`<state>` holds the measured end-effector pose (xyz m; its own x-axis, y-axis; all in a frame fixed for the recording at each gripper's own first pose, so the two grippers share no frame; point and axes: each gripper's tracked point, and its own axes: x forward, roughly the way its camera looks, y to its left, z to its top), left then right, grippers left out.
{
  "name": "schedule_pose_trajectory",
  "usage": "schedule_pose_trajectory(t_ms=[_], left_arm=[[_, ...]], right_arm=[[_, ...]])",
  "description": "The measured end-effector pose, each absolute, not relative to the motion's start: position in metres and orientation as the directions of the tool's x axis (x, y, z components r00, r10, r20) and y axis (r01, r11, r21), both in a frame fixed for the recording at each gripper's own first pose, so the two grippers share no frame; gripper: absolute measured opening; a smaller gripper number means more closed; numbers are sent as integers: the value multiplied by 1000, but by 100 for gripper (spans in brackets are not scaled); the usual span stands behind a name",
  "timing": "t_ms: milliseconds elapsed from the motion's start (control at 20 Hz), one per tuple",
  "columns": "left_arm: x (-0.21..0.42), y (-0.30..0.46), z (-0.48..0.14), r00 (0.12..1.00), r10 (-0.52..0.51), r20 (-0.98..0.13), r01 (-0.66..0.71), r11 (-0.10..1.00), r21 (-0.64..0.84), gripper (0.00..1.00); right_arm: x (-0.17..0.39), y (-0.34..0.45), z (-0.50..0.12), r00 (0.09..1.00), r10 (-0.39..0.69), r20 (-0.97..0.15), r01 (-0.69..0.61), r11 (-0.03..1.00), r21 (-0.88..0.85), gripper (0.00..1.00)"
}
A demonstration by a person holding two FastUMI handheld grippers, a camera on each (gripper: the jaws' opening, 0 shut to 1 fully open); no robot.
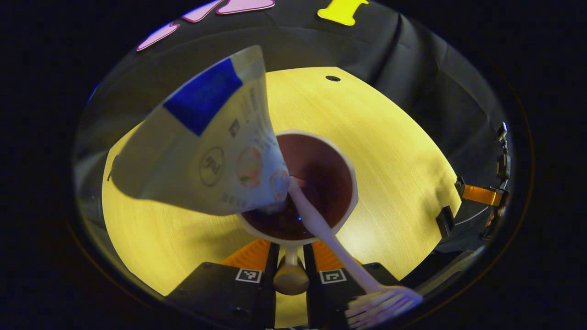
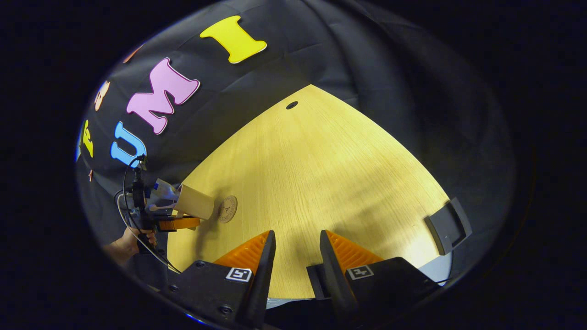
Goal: Put the toothbrush and toothpaste on the desktop into the cup, then pick up the cup and place it on the coaster on the desktop.
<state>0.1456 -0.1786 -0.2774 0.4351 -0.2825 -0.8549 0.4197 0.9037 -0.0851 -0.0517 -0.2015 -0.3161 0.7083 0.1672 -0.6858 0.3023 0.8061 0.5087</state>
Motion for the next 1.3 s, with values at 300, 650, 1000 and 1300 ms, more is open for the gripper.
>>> schedule_pose_trajectory(t_ms=[300,650,1000,1300], left_arm=[[150,-199,-279,434,-282,-856,448,892,-66,31],[149,-214,-294,422,-261,-868,481,876,-30,36],[149,-216,-303,433,-235,-870,483,876,4,36],[150,-216,-306,427,-218,-878,465,885,6,42]], right_arm=[[-63,-219,-320,709,142,-691,338,791,509,60],[-71,-233,-323,707,126,-695,358,784,506,60],[-78,-238,-328,697,124,-706,367,784,501,60],[-75,-234,-328,693,134,-708,360,786,502,60]])
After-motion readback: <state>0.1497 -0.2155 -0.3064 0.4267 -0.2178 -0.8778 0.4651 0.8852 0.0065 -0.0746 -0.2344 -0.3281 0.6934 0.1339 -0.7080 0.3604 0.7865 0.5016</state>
